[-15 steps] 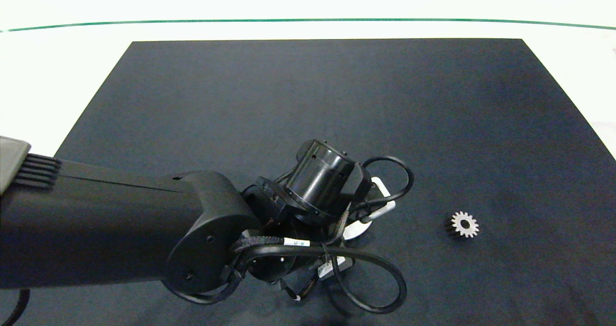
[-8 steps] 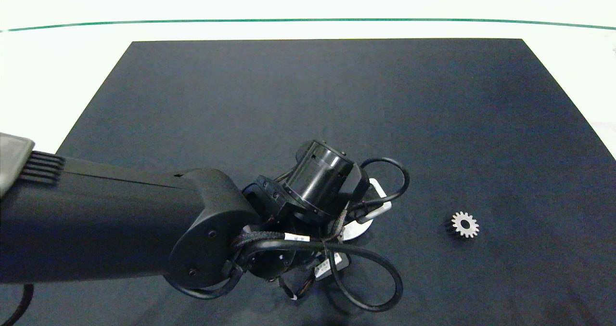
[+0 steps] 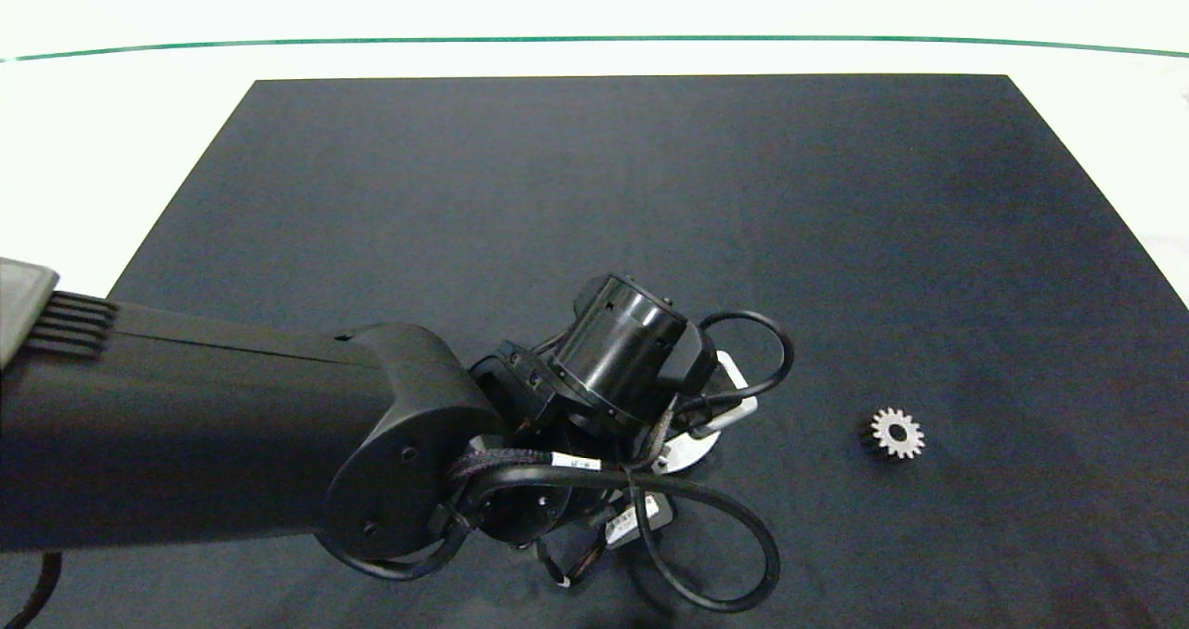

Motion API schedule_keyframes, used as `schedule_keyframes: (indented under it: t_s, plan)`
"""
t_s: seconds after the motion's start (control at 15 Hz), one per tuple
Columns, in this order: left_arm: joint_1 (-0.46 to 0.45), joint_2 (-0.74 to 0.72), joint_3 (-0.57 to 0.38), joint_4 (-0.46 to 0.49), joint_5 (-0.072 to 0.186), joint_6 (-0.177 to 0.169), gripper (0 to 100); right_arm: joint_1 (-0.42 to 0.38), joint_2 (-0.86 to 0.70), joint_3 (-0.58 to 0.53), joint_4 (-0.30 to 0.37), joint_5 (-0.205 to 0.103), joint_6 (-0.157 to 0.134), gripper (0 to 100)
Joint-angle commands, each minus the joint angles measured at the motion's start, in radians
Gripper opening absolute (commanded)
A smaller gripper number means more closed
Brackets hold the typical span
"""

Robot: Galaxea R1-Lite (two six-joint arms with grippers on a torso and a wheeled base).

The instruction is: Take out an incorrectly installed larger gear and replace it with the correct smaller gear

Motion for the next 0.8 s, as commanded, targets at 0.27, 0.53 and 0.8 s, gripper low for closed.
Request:
schedule_keyframes:
  t_s: [0.27, 0.53, 0.8]
  plan:
    - [0.001, 0.010, 0.001, 0.005, 0.002, 0.004, 32, 0.000, -0.001, 0.005, 0.000, 0.002, 0.000, 100]
    - [0.000, 0.014, 0.001, 0.005, 0.002, 0.002, 28, 0.002, -0.001, 0.005, 0.000, 0.002, 0.002, 100]
    - [0.000, 0.014, 0.003, 0.005, 0.001, 0.002, 28, 0.002, -0.002, 0.005, 0.000, 0.002, 0.002, 100]
